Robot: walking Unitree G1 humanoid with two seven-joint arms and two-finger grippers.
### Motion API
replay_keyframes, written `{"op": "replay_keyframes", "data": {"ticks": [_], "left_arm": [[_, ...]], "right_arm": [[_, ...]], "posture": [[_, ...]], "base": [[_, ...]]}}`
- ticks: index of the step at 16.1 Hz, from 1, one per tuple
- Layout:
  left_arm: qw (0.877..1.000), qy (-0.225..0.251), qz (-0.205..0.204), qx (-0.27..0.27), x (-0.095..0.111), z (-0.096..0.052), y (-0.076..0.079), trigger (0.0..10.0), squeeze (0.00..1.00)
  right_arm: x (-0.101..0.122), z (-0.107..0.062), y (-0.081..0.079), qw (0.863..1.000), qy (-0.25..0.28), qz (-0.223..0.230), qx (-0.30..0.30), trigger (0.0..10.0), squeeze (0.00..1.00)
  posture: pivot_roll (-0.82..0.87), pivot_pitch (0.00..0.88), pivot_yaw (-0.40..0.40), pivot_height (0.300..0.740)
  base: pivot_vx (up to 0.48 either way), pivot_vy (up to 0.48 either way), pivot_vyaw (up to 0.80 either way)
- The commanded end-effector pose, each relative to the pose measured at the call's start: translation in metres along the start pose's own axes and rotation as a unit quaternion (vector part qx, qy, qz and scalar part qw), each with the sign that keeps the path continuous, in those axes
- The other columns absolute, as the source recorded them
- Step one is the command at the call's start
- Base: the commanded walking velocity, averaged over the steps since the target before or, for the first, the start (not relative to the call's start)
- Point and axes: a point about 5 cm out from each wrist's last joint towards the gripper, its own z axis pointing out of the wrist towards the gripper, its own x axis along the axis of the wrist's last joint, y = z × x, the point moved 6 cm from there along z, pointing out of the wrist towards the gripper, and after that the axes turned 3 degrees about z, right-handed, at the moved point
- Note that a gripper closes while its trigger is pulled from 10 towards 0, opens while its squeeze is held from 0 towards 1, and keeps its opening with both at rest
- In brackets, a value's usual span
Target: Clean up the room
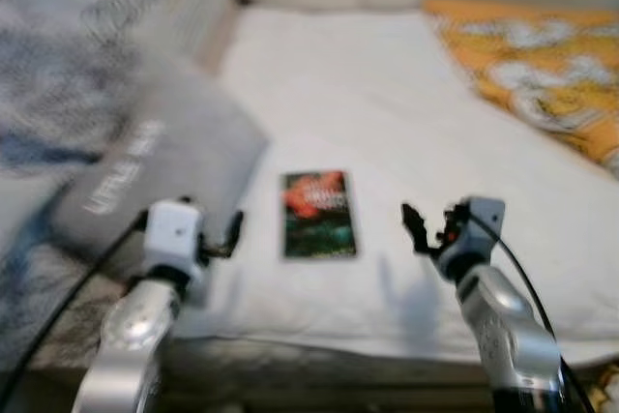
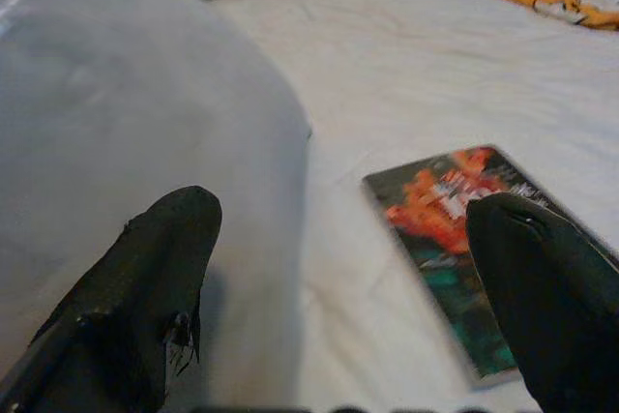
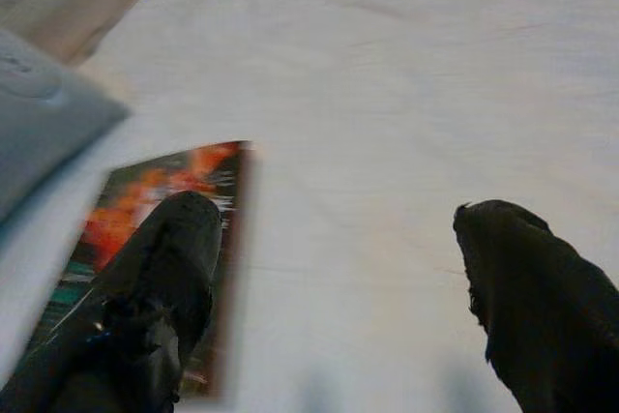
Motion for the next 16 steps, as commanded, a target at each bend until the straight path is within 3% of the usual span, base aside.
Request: {"op": "replay_keyframes", "data": {"ticks": [1, 3, 7, 16], "left_arm": [[1.0, 0.007, -0.006, -0.003, 0.003, -0.003, 0.007, 10.0, 0.32], [1.0, -0.005, -0.004, 0.026, -0.006, -0.007, -0.004, 10.0, 0.32], [0.999, -0.015, -0.007, 0.045, -0.016, -0.006, -0.008, 10.0, 0.31], [0.998, 0.001, 0.007, 0.055, -0.008, 0.004, -0.004, 10.0, 0.32]], "right_arm": [[0.005, -0.008, 0.002, 0.999, 0.005, -0.028, -0.015, 10.0, 1.0], [0.012, -0.011, 0.005, 0.999, 0.021, -0.028, -0.03, 10.0, 1.0], [0.022, -0.008, 0.011, 0.997, 0.025, -0.061, -0.047, 10.0, 1.0], [0.028, 0.002, -0.007, 0.994, 0.03, -0.1, -0.014, 10.0, 1.0]], "posture": [[0.1, 0.0, -0.049, 0.74], [0.1, 0.0, -0.054, 0.74], [0.11, 0.0, -0.073, 0.74], [0.11, 0.0, -0.07, 0.74]], "base": [[0.0, -0.33, -0.71], [0.0, -0.332, -0.22], [0.0, -0.333, 0.0], [0.0, -0.335, -0.06]]}}
